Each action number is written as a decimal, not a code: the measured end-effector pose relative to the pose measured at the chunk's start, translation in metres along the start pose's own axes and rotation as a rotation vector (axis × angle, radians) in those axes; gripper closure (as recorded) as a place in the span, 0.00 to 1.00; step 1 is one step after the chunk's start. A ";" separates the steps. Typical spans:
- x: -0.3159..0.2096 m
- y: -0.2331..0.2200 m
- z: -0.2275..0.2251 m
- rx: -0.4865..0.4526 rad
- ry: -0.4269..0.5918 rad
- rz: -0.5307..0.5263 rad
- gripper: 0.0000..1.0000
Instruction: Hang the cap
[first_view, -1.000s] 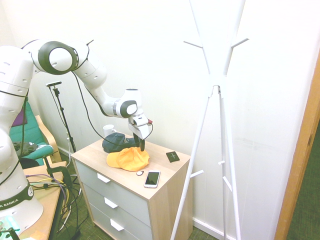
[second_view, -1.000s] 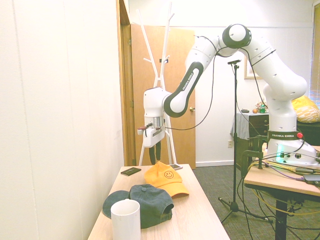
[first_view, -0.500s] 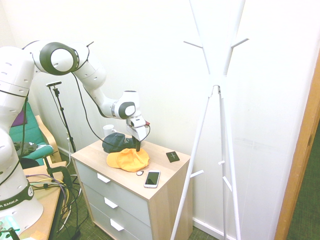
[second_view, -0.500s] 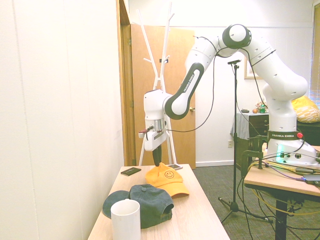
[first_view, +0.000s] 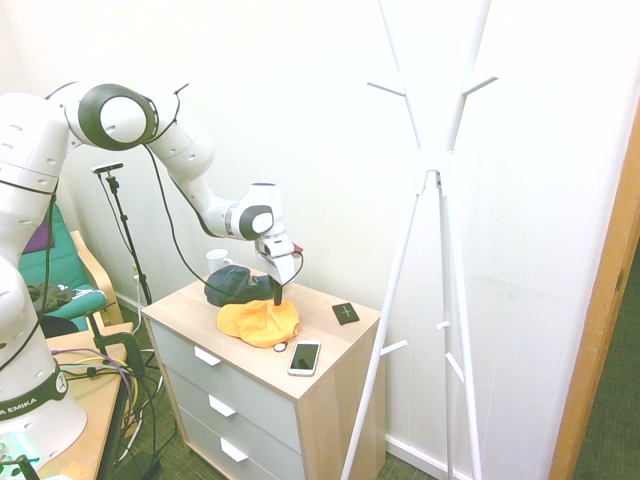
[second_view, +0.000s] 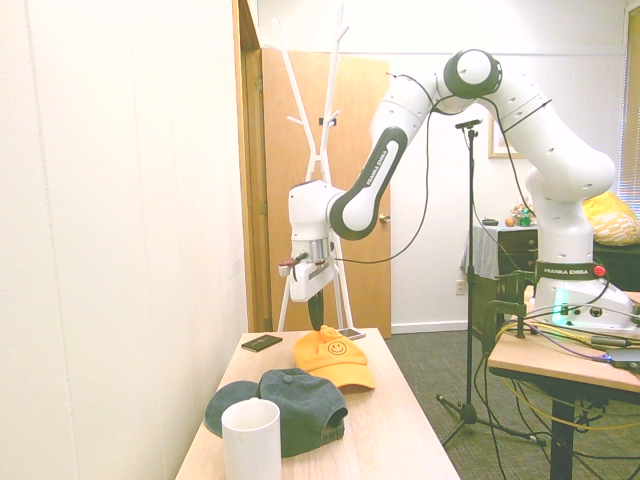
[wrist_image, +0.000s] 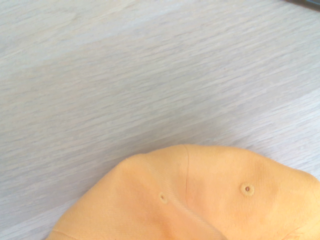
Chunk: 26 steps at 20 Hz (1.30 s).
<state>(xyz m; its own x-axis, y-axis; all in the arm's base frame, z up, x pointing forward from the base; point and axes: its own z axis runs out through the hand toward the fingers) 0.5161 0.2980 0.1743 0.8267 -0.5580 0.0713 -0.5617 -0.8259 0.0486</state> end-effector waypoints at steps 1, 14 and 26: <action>0.002 0.000 -0.004 0.004 0.004 0.003 1.00; 0.020 0.008 -0.201 -0.072 0.212 -0.099 1.00; 0.080 0.086 -0.386 -0.390 0.768 -0.126 1.00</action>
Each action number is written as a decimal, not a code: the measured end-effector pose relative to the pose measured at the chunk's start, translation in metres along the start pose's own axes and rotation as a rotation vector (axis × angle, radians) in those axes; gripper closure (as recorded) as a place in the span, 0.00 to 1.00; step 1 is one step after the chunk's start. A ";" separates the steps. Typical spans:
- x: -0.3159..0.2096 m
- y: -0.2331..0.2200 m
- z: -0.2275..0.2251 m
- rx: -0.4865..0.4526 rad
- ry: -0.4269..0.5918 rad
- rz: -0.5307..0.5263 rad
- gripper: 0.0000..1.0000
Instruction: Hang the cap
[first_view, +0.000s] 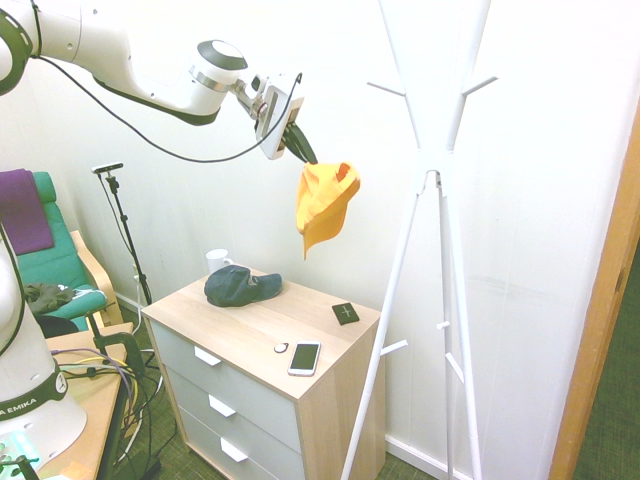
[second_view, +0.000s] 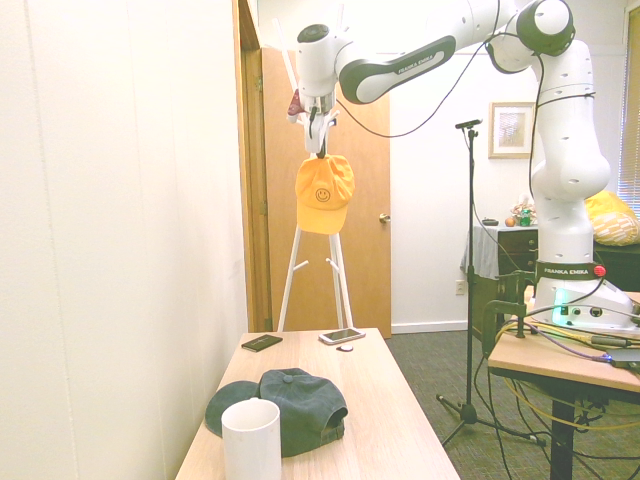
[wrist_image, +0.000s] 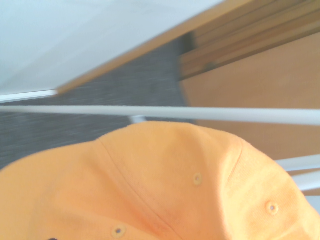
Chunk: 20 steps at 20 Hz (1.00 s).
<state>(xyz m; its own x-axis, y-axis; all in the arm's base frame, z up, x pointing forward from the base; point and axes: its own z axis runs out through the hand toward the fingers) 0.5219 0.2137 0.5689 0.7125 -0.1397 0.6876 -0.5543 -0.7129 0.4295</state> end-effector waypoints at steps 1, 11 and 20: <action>0.010 0.012 -0.005 -0.026 0.035 -0.003 1.00; 0.098 0.105 -0.079 -0.111 0.219 0.027 1.00; 0.135 0.130 -0.063 -0.077 0.210 0.070 1.00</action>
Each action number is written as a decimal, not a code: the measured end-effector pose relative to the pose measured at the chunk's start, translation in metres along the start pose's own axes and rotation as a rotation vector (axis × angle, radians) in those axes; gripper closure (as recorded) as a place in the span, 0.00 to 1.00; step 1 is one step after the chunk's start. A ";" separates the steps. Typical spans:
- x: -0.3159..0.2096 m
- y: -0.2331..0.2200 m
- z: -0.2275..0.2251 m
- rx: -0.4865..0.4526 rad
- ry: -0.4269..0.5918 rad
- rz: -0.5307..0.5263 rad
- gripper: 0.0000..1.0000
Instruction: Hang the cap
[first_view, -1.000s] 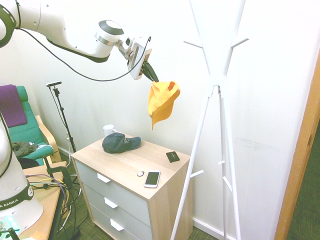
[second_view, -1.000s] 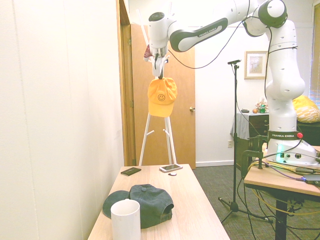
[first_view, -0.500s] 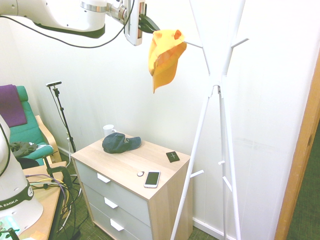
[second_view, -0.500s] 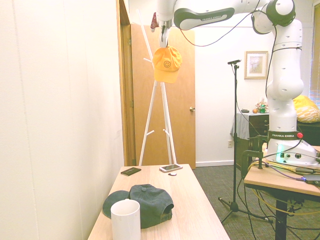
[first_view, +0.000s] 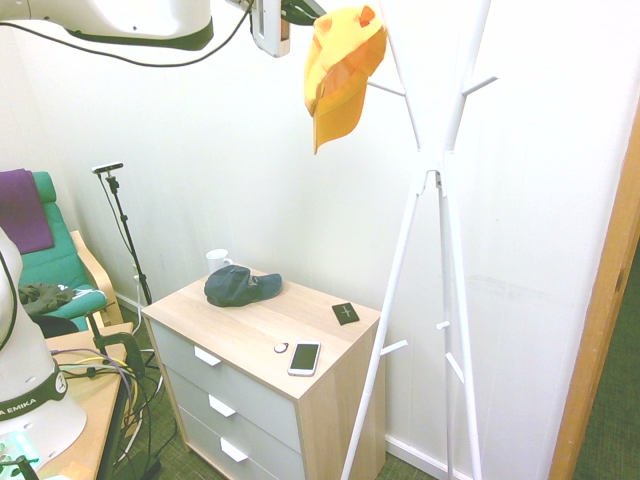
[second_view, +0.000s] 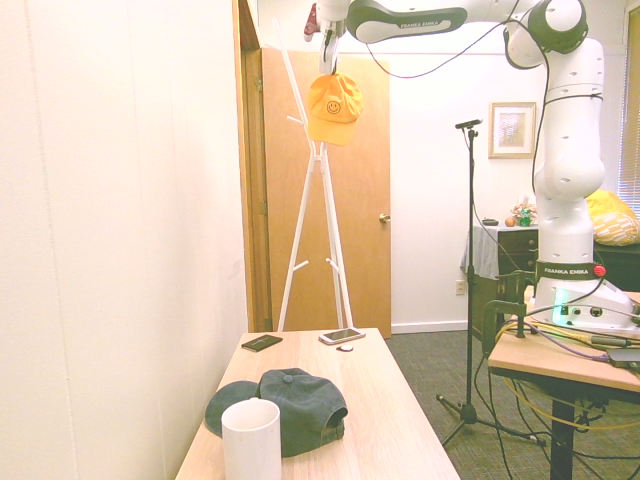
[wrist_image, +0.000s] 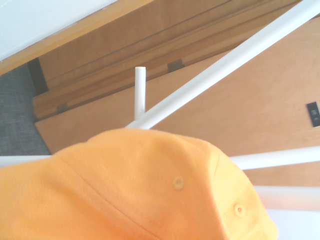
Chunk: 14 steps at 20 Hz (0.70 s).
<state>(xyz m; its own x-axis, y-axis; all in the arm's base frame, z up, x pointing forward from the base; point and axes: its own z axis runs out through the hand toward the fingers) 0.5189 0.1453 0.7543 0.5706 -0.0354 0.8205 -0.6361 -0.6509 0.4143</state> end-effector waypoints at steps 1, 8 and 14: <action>-0.004 -0.007 0.010 0.015 -0.021 -0.003 1.00; -0.041 -0.049 0.052 0.077 -0.124 0.014 0.00; -0.044 -0.049 0.057 0.078 -0.133 0.026 0.00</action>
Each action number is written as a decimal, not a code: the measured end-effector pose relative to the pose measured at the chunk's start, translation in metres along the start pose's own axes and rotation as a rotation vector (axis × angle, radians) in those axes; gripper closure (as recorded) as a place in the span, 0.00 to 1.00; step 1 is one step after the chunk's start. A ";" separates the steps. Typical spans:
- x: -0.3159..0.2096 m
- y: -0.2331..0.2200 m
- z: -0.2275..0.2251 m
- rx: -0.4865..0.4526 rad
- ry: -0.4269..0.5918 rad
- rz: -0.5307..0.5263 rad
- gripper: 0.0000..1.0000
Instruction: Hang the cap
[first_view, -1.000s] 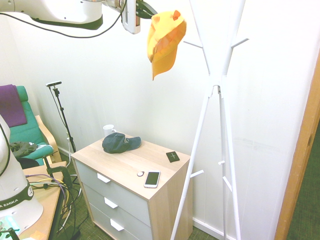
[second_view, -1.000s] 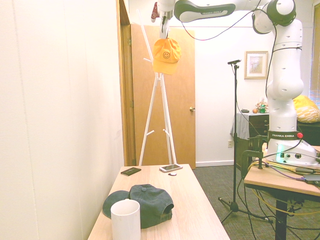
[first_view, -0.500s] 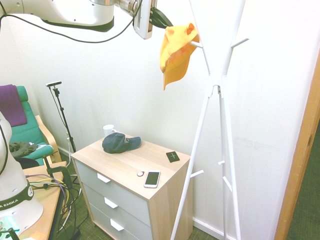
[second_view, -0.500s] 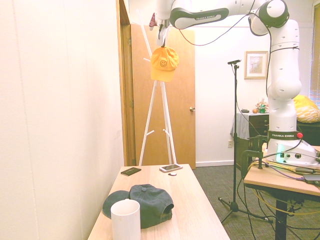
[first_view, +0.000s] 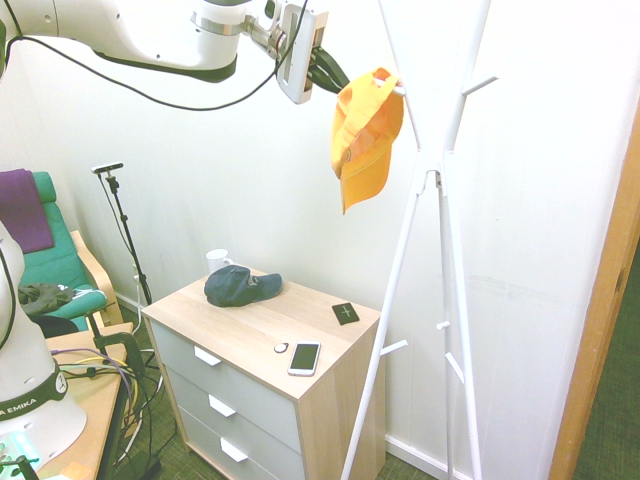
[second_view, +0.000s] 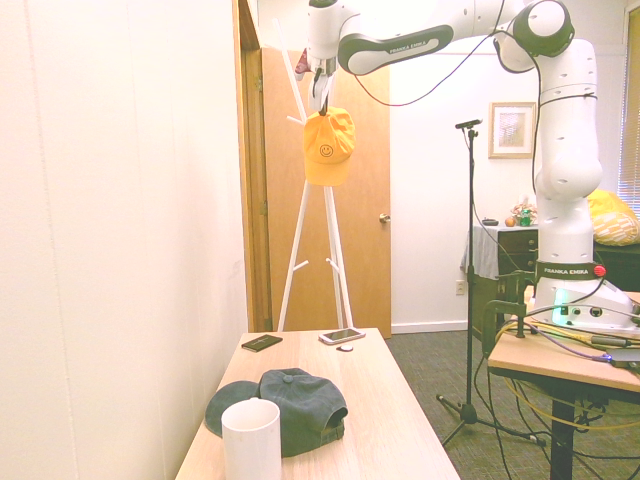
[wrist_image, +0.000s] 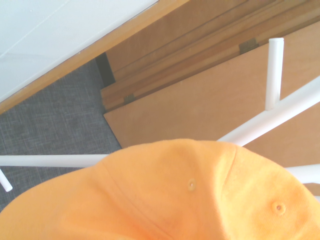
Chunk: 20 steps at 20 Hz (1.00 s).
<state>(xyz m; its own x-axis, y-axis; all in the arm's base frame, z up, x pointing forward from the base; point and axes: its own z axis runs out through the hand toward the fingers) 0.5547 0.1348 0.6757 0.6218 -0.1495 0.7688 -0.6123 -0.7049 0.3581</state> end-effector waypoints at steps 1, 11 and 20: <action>0.000 0.001 0.000 0.000 -0.001 0.002 0.00; 0.000 0.006 -0.005 0.079 -0.080 0.052 0.00; 0.009 0.022 -0.049 0.431 -0.512 0.099 0.00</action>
<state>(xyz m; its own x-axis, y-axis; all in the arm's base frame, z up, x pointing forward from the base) 0.5227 0.1519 0.7164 0.7909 -0.4622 0.4010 -0.4945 -0.8688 -0.0260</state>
